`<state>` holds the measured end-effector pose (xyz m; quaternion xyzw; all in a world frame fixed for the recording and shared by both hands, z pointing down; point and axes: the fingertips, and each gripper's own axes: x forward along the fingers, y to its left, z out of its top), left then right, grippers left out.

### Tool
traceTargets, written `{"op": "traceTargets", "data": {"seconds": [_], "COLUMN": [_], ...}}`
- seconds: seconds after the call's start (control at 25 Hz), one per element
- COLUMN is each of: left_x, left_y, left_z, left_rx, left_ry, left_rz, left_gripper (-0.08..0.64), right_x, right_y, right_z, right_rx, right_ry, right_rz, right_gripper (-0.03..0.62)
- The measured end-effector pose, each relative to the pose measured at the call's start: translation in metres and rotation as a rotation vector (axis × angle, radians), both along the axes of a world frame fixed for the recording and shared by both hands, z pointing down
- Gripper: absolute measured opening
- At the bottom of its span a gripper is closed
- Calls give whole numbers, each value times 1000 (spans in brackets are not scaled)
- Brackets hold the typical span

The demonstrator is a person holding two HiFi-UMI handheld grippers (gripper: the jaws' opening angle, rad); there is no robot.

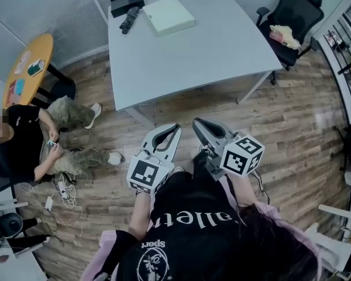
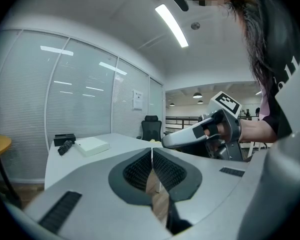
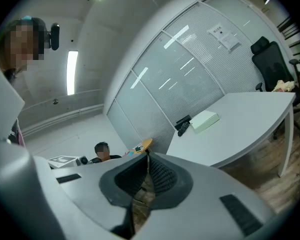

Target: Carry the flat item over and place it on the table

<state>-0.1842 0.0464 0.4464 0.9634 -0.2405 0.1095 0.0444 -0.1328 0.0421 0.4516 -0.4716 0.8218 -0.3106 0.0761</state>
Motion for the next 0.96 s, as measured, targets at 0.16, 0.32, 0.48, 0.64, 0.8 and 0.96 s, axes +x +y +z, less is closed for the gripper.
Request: {"op": "traceTargets", "data": {"seconds": [0.16,0.32,0.48,0.64,0.8,0.96], "left_x": [2,5,2,5,8,9], "left_y": [11,15,14,15,13,7], "left_z": [-3,-3,-5,-6,-6,-9], "left_rx": [10,17,19,20,19,24], "left_ry": [6,6,5,11,13,18], "left_rz": [6,13,14,19,22,17], "left_gripper": [28,28,28,28,28,28], "right_x": [1,6,3,5,7,7], "right_y": [11,16,17,19,18,13], "right_z": [-2,-4,-5,-3,-2,-5], "right_rx": [8,13,14,7,2,4], "right_ry": [7,9,12,18,21,28], "right_rz": [2,12,13,12,11,6], "right_gripper": [28,28,28,28,28,28]}}
